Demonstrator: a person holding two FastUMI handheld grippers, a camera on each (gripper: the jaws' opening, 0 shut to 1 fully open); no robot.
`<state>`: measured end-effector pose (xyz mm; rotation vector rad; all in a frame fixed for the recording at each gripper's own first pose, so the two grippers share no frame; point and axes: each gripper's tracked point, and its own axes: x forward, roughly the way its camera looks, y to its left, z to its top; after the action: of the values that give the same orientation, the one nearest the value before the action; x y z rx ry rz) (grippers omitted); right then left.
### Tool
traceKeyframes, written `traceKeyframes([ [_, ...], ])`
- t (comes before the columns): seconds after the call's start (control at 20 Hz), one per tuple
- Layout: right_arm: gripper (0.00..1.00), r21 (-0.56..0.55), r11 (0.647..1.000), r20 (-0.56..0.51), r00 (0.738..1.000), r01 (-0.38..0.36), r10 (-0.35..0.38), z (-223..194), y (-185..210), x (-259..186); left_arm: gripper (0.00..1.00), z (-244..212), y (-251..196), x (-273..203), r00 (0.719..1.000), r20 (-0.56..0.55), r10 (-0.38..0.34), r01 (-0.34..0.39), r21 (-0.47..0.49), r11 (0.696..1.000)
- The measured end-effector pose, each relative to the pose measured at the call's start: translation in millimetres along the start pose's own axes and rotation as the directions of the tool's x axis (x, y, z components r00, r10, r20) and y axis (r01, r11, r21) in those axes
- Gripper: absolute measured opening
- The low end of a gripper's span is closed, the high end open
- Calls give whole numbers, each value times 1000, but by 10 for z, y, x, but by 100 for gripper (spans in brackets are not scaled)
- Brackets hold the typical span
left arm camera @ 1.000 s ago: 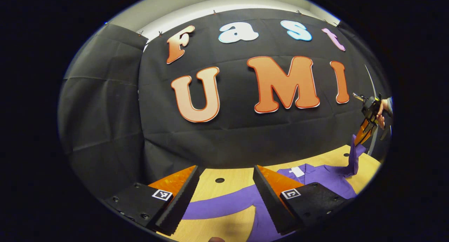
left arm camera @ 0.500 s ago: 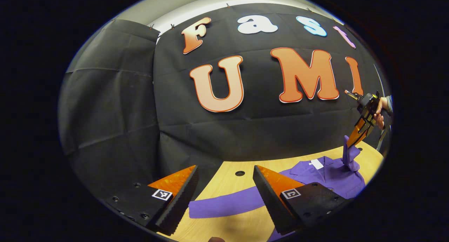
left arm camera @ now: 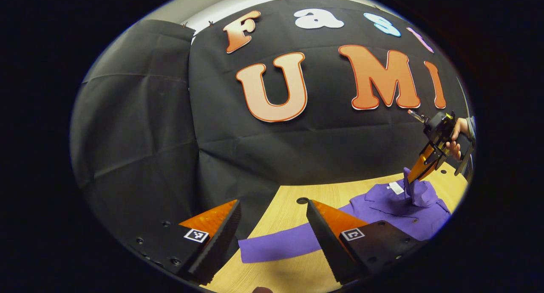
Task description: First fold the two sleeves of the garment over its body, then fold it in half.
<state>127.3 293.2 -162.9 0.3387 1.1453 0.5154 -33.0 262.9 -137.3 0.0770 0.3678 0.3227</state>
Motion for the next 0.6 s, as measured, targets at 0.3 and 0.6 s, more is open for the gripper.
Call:
traceKeyframes([
  [0.3, 18, 19, 989, 43, 988, -146, 145, 70, 339, -149, 97, -106, 38, 106, 1000, -19, 3, -3, 1, 1000],
  [0.6, 58, -57, 982, 201, 961, -180, 188, 221, 409, -642, 96, -287, 164, 421, 994, -110, -8, 11, 19, 1000],
])
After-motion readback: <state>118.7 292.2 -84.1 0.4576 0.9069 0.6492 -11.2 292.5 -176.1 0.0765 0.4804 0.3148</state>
